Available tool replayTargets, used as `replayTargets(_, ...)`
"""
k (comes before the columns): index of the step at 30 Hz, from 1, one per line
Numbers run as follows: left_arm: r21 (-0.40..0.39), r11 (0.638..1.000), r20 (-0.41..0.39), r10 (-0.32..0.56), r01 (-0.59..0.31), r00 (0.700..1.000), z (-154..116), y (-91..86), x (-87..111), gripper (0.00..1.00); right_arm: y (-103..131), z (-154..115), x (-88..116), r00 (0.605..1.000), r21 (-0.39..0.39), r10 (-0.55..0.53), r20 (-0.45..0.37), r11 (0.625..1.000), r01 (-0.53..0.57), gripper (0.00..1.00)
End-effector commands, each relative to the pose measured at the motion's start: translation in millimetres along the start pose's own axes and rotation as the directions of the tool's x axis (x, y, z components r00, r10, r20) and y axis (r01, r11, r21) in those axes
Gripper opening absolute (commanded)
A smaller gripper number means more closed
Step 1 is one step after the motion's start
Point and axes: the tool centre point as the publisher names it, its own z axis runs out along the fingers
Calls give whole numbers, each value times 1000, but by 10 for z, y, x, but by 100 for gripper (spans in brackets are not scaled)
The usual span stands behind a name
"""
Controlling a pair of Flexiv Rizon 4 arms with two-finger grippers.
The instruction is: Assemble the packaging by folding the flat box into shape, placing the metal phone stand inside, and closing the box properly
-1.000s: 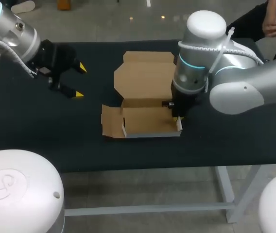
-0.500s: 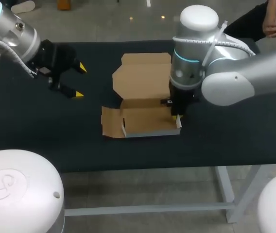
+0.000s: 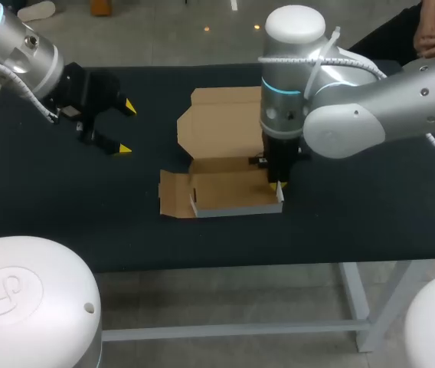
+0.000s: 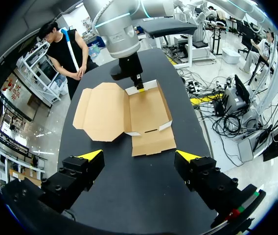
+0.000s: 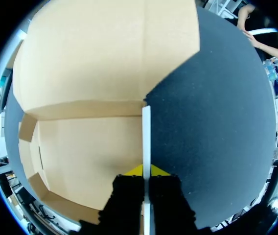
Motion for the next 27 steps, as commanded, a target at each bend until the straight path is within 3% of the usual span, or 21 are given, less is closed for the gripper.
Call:
replayTargets(1,-5,1000,-3,-1,1,1000,-9,-5,-2,100,21,-1,20,1000,10,-1,5,1000,0,0)
replayTargets(20,-13,1000,-20,-13,13,1000,6,-9,-14,100,21,-1,20,1000,10,-1,5,1000,0,0)
replayTargets(22,-21,993,-41,-116,115,992,27,7,-27,100,21,-1,20,1000,10,-1,5,1000,0,0)
replayTargets(24,-15,969,-81,-245,245,966,20,32,-46,100,21,-1,20,1000,10,-1,5,1000,0,0)
replayTargets(26,-38,905,-95,-425,423,900,17,57,-56,100,21,-1,20,1000,10,-1,5,1000,0,0)
replayTargets(27,-76,831,-106,-556,551,824,22,55,-76,100,21,-1,20,1000,10,-1,5,1000,0,0)
